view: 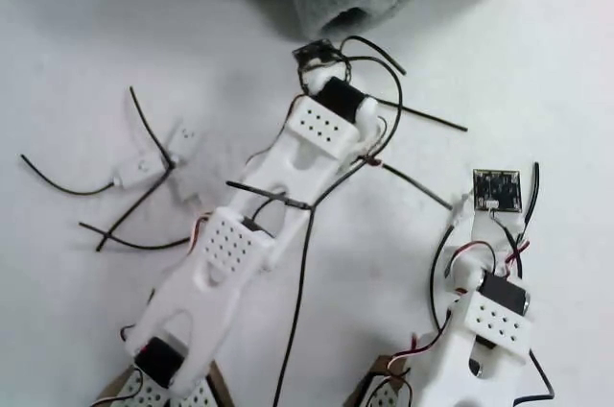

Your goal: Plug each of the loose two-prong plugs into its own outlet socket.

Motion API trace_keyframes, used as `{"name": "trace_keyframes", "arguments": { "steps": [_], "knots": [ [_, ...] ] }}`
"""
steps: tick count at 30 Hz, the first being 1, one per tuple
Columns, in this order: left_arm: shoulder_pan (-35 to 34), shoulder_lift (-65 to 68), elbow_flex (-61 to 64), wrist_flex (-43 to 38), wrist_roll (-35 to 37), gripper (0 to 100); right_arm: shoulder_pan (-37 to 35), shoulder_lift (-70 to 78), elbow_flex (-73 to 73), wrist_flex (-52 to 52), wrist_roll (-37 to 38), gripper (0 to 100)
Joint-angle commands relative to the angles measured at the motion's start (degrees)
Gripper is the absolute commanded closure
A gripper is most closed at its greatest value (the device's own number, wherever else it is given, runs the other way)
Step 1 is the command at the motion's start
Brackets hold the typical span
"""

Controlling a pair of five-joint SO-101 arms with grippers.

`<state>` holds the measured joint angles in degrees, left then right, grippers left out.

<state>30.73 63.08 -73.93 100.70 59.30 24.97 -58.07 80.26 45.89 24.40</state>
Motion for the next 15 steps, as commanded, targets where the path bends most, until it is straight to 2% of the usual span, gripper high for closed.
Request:
{"name": "trace_keyframes", "arguments": {
  "steps": [1, 6, 10, 15],
  "knots": [
    [-0.3, 0.2, 0.2, 0.4, -0.7, 98, -0.4, 0.1, -0.3, -0.8, -0.6, 97.8],
    [-3.3, 2.2, 0.2, -0.9, -1.7, 97, -0.5, 0.1, -0.3, -0.8, -0.6, 97.8],
    [-6.8, 4.6, 0.2, -1.0, -6.7, 98, -0.5, 0.1, -0.3, -0.8, -0.6, 97.8],
    [-9.4, 4.9, 0.2, -0.4, -4.5, 98, -0.5, 0.1, -0.3, -0.8, -0.6, 97.8]
  ]
}}
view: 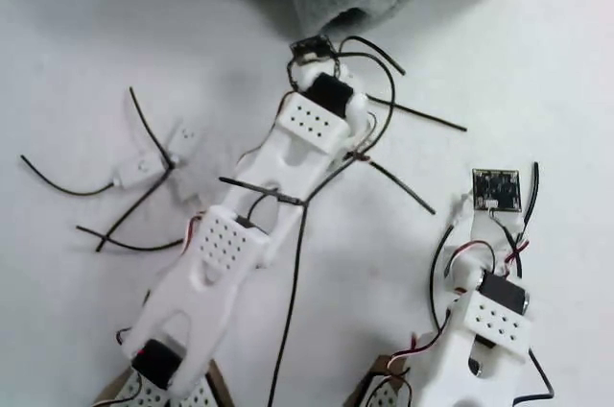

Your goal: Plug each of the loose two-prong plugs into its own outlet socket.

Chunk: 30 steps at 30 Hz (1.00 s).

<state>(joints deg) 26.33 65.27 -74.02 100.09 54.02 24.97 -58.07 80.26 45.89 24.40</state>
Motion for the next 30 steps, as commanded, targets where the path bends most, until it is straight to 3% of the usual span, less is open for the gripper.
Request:
{"name": "trace_keyframes", "arguments": {
  "steps": [1, 11, 22, 25, 30],
  "knots": [
    [-5.4, 2.8, 0.3, 0.3, 1.1, 98, -0.5, 0.1, -0.3, -0.8, -0.6, 97.8],
    [-5.8, 3.3, 0.8, -0.3, 1.1, 97, -0.5, 0.1, -0.3, -0.8, -0.6, 97.8],
    [10.5, 3.2, -4.5, 1.4, -8.9, 98, -0.5, 0.1, -0.3, -0.8, -0.5, 97.8],
    [9.4, 3.2, -4.4, 1.9, -8.9, 98, -0.5, 0.1, -0.3, -0.8, -0.5, 97.8],
    [0.7, 3.2, -4.4, 1.8, -5.2, 97, -0.5, 0.1, -0.3, -0.8, -0.5, 97.8]
  ]
}}
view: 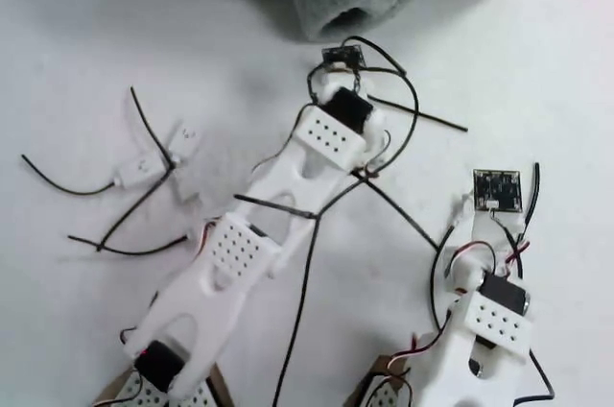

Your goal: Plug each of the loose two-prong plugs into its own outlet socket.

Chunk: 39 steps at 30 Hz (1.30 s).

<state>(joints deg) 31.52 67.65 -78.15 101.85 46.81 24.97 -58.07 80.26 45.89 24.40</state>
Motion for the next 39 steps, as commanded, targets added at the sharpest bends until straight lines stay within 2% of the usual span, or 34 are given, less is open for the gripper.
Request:
{"name": "trace_keyframes", "arguments": {
  "steps": [1, 7, 12, 19, 32, 39],
  "knots": [
    [-5.9, 0.8, -0.5, 0.0, 2.1, 97, -0.5, 0.1, -0.3, -0.8, -0.5, 97.8],
    [-10.8, 0.8, -0.5, -2.6, 2.3, 97, -0.5, 0.1, -0.3, -0.9, -0.5, 97.8],
    [-13.0, 0.9, -0.5, -3.1, 2.5, 97, -0.5, 0.1, -0.3, -0.9, -0.5, 97.8],
    [-16.0, 1.9, 0.8, -7.7, 2.2, 97, -0.5, 0.1, -0.3, -0.9, -0.5, 97.8],
    [-11.2, 3.5, 0.5, -0.5, -3.7, 97, -0.5, 0.1, -0.2, -0.9, -0.4, 97.8],
    [-9.9, -2.6, 3.0, 0.8, -9.2, 97, -0.5, 0.1, -0.2, -0.9, -0.4, 97.8]
  ]
}}
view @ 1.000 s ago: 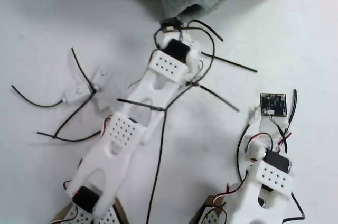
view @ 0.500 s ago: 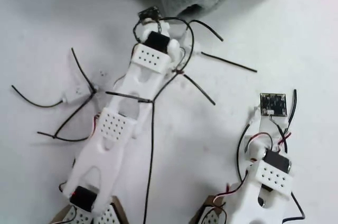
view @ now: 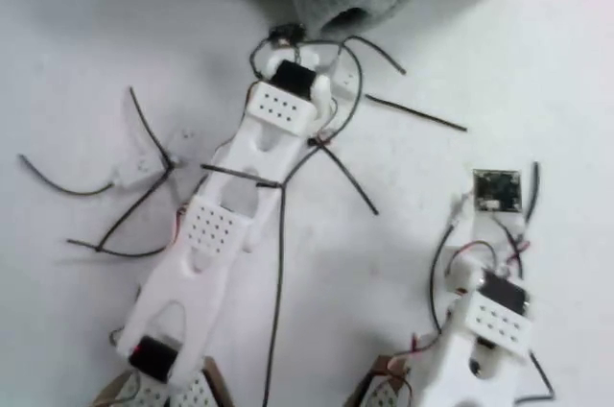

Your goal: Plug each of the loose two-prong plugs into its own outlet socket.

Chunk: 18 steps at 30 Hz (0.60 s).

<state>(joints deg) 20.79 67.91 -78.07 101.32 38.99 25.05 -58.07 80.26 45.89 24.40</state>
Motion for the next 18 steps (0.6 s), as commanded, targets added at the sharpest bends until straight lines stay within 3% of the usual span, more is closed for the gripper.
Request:
{"name": "trace_keyframes", "arguments": {
  "steps": [1, 8, 14, 18],
  "knots": [
    [0.8, -4.4, 4.5, 1.3, -1.4, 97, -0.6, 0.1, -0.2, -0.9, -0.4, 97.8],
    [1.0, -7.7, 9.8, -0.4, -5.6, 96, -0.7, 0.1, 1.7, -4.6, -0.4, 97.7],
    [1.1, -8.1, 2.2, 1.1, -8.3, 77, -0.7, 0.1, 1.7, -4.6, -0.3, 97.5],
    [0.9, -8.1, -4.8, 1.1, -9.9, 75, -0.7, 0.1, 1.7, -4.7, -0.4, 97.4]
  ]
}}
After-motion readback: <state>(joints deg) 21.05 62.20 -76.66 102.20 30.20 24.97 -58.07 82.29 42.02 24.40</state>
